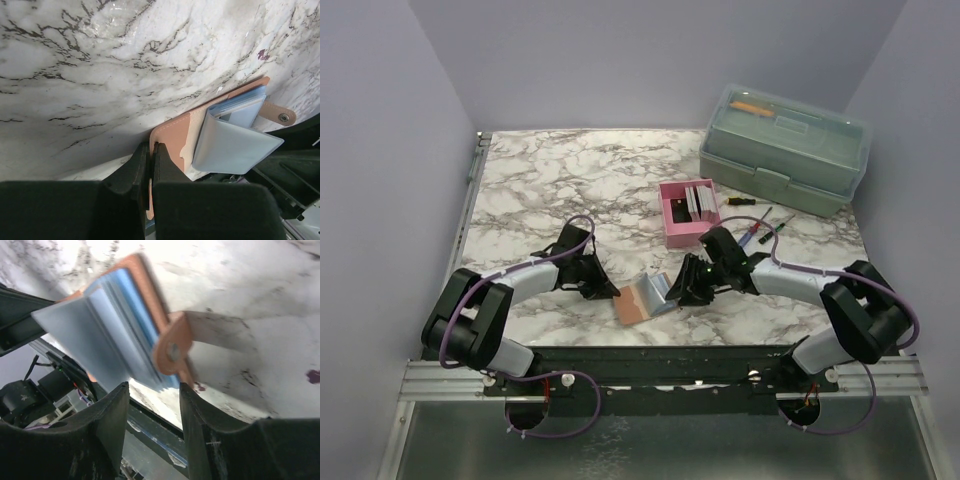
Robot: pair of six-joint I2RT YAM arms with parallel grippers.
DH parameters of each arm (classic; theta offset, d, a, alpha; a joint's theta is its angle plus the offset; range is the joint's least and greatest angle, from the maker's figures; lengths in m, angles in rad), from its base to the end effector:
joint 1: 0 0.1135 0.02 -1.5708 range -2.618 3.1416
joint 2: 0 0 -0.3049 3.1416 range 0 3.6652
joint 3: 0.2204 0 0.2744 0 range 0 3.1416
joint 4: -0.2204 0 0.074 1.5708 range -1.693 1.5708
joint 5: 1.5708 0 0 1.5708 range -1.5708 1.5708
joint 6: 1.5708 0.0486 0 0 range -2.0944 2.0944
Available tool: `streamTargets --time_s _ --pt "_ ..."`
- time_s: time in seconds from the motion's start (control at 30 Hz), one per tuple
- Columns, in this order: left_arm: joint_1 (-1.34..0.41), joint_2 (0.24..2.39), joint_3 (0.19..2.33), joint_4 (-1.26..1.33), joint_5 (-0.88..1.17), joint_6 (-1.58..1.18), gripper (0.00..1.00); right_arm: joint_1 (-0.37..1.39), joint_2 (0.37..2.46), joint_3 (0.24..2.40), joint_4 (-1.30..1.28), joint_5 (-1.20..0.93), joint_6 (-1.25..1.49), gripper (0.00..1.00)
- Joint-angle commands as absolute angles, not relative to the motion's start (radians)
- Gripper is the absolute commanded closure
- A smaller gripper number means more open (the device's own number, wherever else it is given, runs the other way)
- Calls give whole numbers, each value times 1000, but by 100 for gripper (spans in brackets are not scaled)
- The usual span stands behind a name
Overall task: Put the credit cards into the card holder
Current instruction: Open the card holder at the center of the board.
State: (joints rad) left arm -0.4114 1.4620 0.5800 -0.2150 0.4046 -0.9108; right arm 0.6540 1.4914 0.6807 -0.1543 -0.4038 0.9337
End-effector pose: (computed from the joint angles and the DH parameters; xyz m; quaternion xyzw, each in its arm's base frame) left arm 0.2284 -0.1205 0.1424 -0.1896 0.9344 -0.2953 0.0615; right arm 0.2196 0.1924 0.1671 0.0711 0.9343 0.3426 0.0684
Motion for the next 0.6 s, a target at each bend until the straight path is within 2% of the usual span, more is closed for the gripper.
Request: streamTargets --time_s 0.0,0.17,0.3,0.47,0.57 --pt "-411 1537 523 -328 232 -826 100 627 1434 596 -51 -395 1024 53" --pt "-411 1536 519 -328 243 -822 100 577 1393 516 19 -416 1031 47" --pt "-410 1537 519 -328 256 -818 100 566 1473 519 135 -478 1018 46" --pt "-410 1541 529 -328 273 -813 100 558 1547 598 72 -399 954 48" --pt "-410 1547 536 -328 285 -808 100 558 1581 689 -80 -308 861 50"
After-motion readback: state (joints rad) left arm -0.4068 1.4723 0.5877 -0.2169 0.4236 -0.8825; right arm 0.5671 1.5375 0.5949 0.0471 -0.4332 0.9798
